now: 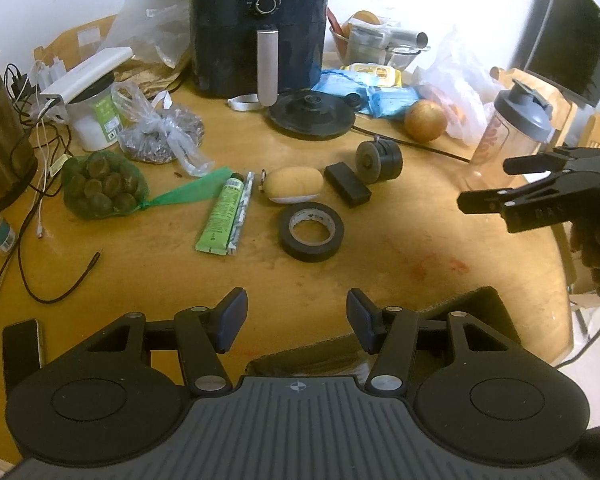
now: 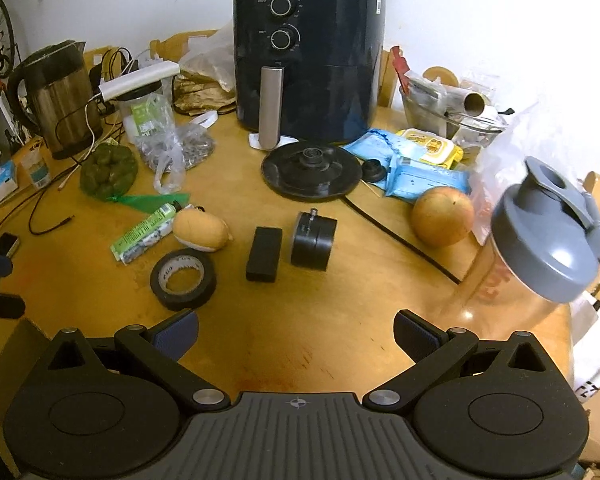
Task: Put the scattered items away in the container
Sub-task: 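Withdraw both grippers from the box and move the right gripper toward the black tape roll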
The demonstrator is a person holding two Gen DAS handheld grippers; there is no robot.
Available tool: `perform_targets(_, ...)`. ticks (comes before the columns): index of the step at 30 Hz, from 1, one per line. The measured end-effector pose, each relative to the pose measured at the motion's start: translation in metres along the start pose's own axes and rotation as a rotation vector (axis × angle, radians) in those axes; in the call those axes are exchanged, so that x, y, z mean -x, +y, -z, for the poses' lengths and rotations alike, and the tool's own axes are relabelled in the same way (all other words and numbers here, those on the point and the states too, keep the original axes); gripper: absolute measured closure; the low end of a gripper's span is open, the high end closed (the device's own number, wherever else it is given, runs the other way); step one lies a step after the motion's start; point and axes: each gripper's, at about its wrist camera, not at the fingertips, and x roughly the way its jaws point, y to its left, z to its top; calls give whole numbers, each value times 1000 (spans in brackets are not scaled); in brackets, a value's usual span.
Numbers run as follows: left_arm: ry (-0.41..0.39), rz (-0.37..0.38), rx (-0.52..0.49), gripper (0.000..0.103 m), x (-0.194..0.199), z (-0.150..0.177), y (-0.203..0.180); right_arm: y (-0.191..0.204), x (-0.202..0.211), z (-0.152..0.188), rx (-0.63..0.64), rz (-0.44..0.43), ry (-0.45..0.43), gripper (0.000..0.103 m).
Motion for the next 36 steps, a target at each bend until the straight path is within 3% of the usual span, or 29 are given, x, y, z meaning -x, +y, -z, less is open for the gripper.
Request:
perform_targets(6, 0, 6, 10, 49, -1, -1, 7, 5, -14, -12, 6, -15, -24, 0)
perform_targets(10, 3, 4, 29, 49, -1, -2, 15, 0, -29, -20, -56, -44, -36, 0)
perform_targets(14, 4, -3, 47, 49, -1, -2, 23, -3, -42, -25, -62, -23, -48, 0)
perform_targets(17, 6, -7, 54, 49, 0, -1, 29, -5, -56, -28, -67, 9, -5, 0)
perform_targets(22, 18, -17, 68, 49, 0, 1, 40, -14, -73, -32, -175, -43, 33, 0)
perform_targets(27, 24, -27, 79, 49, 1, 3, 50, -12, -91, -39, -182, -26, 45, 0)
perform_targets(36, 39, -44, 101, 49, 3, 9, 65, -19, -118, -52, -195, -15, -5, 2)
